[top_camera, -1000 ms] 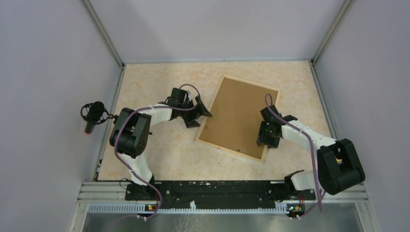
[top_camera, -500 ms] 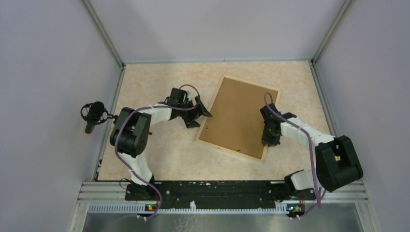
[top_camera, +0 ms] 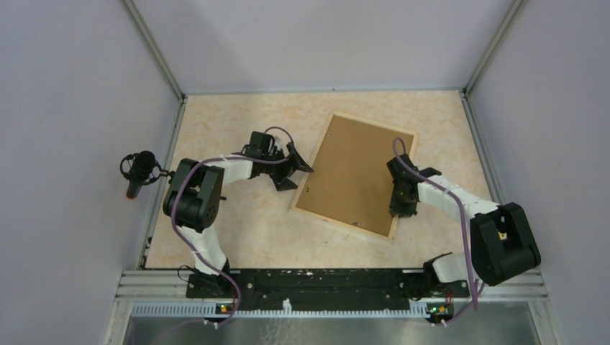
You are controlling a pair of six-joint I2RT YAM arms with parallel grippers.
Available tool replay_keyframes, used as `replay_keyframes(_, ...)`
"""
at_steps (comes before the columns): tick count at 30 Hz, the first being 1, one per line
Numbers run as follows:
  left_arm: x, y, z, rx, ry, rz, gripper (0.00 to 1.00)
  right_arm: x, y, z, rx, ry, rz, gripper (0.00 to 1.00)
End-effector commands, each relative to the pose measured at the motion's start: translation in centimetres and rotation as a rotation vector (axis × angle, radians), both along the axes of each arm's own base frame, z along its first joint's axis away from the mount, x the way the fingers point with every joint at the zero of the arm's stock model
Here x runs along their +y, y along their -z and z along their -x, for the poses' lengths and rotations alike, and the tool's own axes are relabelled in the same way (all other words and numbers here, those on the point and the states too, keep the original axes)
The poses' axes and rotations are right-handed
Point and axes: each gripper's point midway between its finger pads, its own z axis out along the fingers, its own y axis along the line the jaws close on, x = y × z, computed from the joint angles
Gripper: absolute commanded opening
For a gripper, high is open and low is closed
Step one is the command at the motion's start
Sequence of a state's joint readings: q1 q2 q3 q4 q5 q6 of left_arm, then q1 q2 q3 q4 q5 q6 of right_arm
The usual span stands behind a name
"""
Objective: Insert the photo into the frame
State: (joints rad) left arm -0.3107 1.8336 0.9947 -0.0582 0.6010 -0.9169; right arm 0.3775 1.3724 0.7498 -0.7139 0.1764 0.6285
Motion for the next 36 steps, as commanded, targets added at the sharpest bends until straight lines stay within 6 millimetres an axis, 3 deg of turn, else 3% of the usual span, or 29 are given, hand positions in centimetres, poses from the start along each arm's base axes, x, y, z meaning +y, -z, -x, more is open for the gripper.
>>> replay_keyframes(1, 0.7, 1.3, 0.4, 0.024, -0.011, -0.017, 0.96, -0.1, -1.8, -1.6, -0.118, -0.015, 0.011, 0.00)
replay_keyframes(2, 0.8, 1.3, 0.4, 0.015, -0.017, -0.021, 0.96, -0.2, -2.0, -1.5, -0.120, -0.015, 0.012, 0.00)
replay_keyframes(3, 1.0, 1.3, 0.3, 0.006, -0.030, -0.032, 0.96, -0.1, -2.2, -1.4, -0.120, -0.018, 0.008, 0.06)
replay_keyframes(5, 1.1, 1.0, 0.1, 0.002, -0.038, -0.030, 0.96, 0.1, -2.5, -1.4, -0.123, -0.023, -0.008, 0.30)
replay_keyframes(6, 1.0, 0.7, 0.1, -0.003, -0.031, -0.021, 0.96, 0.2, -2.7, -1.4, -0.125, -0.019, -0.012, 0.37)
replay_keyframes(11, 1.5, 0.9, -0.1, -0.015, -0.048, -0.044, 0.97, 0.9, -4.1, -2.1, -0.181, -0.016, -0.060, 0.61)
replay_keyframes(16, 1.3, 0.2, 0.1, -0.030, -0.034, -0.028, 0.97, -1.1, -6.2, -5.6, -0.278, 0.044, 0.047, 0.80)
replay_keyframes(19, 1.5, -0.9, -0.9, -0.085, -0.020, -0.056, 0.97, -1.4, -7.2, -9.0, -0.356, 0.112, 0.004, 0.92)
replay_keyframes(24, 1.9, -2.8, -1.5, -0.163, -0.022, -0.076, 0.98, -2.1, -7.7, -15.4, -0.509, 0.253, -0.105, 0.95)
replay_keyframes(28, 1.9, -3.2, -1.8, -0.188, -0.015, -0.087, 0.98, -4.0, -6.7, -19.4, -0.495, 0.300, -0.098, 0.89)
replay_keyframes(31, 1.7, -3.3, -1.8, -0.190, -0.007, -0.077, 0.98, -5.0, -5.6, -21.5, -0.460, 0.324, -0.074, 0.85)
replay_keyframes(36, 1.5, -3.1, -1.9, -0.186, 0.000, -0.067, 0.97, -4.4, -4.6, -24.4, -0.475, 0.348, -0.125, 0.85)
